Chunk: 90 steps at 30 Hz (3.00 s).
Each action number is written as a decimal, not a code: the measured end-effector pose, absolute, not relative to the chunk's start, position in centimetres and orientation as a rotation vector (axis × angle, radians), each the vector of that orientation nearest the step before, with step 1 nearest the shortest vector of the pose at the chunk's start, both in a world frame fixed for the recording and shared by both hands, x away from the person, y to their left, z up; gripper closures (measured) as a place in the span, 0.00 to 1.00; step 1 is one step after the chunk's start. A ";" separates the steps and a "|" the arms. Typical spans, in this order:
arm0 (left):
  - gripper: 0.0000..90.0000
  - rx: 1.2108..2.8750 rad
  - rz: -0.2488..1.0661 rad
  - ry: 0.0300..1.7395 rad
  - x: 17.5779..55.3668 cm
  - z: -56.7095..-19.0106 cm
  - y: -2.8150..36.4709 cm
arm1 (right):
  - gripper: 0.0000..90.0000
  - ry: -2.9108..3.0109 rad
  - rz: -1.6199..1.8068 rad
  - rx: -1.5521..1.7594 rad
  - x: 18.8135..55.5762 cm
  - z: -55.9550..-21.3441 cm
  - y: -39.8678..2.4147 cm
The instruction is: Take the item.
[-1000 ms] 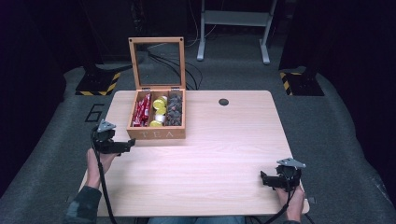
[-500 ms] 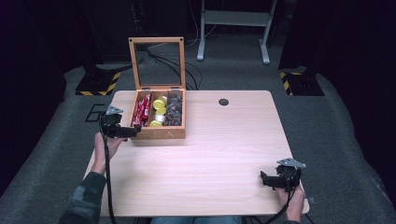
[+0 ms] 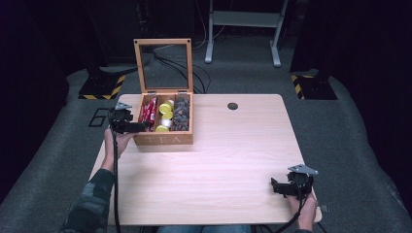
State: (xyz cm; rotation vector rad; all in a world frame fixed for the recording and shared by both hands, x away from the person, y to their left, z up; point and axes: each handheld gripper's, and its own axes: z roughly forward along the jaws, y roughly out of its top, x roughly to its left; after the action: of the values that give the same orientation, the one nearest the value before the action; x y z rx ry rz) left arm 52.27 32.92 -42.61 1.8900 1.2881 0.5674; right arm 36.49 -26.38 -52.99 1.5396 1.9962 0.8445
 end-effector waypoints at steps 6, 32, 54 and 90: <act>0.45 1.904 0.578 1.322 53.2 -43.6 32.8 | 0.00 1.989 0.848 1.545 36.5 -53.0 -26.4; 0.69 1.966 0.633 1.431 55.7 -45.2 31.2 | 0.00 1.985 0.849 1.548 36.4 -53.0 -26.3; 0.89 1.891 0.651 1.537 55.7 -45.7 31.1 | 0.01 1.983 0.845 1.552 36.5 -53.0 -26.5; 0.91 1.774 0.698 1.381 52.6 -41.5 30.4 | 0.01 1.982 0.845 1.552 36.5 -53.0 -26.4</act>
State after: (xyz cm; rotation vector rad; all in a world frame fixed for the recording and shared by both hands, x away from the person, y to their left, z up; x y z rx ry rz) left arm 52.59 30.38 -41.53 1.7736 1.3814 0.6978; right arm 36.46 -26.45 -52.98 1.5525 1.9819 0.8447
